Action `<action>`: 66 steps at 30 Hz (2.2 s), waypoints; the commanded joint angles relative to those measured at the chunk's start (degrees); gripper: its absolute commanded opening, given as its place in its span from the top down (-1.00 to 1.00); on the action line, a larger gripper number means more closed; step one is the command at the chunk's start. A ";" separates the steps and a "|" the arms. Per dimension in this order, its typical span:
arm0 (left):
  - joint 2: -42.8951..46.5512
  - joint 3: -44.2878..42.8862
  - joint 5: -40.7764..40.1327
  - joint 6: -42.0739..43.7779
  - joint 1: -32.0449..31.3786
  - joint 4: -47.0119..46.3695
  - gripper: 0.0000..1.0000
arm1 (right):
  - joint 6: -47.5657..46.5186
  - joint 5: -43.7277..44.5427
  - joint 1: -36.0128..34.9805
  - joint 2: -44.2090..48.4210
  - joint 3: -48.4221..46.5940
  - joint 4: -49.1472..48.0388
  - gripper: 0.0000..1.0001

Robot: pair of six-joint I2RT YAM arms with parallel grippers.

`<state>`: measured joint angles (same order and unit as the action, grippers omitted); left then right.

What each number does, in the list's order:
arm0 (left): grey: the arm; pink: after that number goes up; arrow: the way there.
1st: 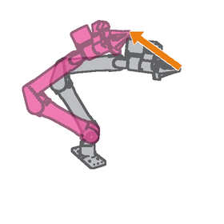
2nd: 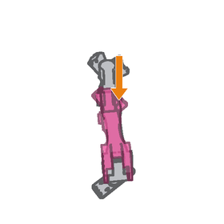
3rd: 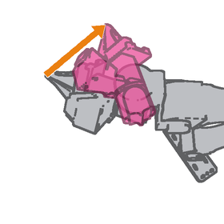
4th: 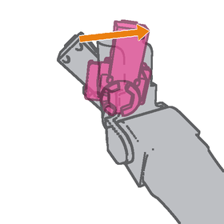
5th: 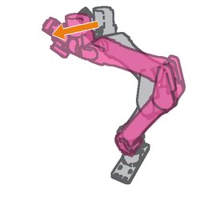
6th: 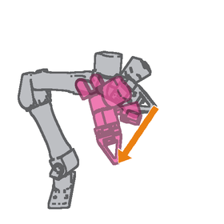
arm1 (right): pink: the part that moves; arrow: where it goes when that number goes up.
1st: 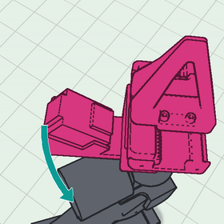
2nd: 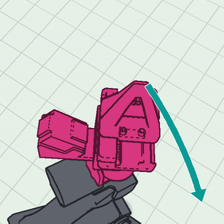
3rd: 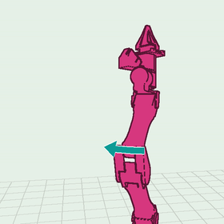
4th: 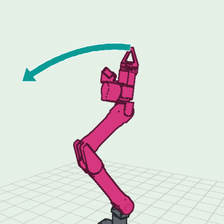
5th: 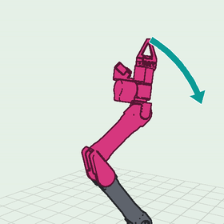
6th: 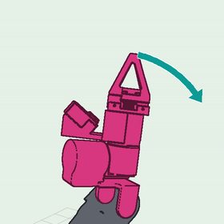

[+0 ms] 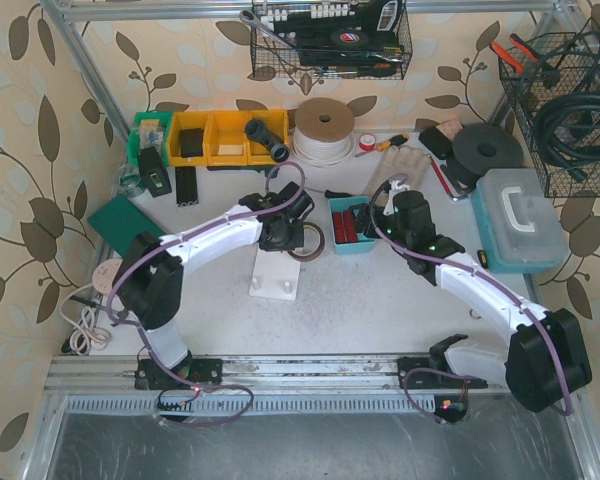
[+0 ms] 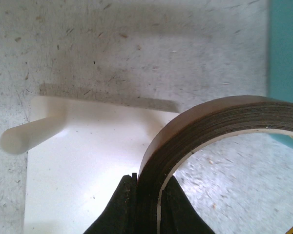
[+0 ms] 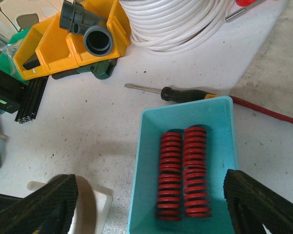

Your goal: Install the large spring

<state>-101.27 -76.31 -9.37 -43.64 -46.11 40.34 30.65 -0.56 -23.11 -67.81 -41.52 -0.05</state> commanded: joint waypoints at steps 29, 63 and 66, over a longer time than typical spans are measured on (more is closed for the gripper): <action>-18.60 -17.43 1.68 19.12 38.84 2.82 1.00 | 1.12 2.19 0.53 -0.37 1.85 -5.64 -1.00; 43.27 33.29 0.24 4.55 13.01 -13.69 -0.64 | 5.17 -11.45 7.41 -5.40 -1.12 5.41 -0.56; 48.21 37.87 0.99 6.06 12.90 -17.58 -0.65 | 3.35 -8.18 4.88 -7.54 -5.52 9.01 -0.48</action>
<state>-58.98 -42.04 -7.29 -37.63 -32.73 30.89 36.01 -9.65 -15.75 -73.08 -41.63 4.62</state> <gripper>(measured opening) 0.822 0.758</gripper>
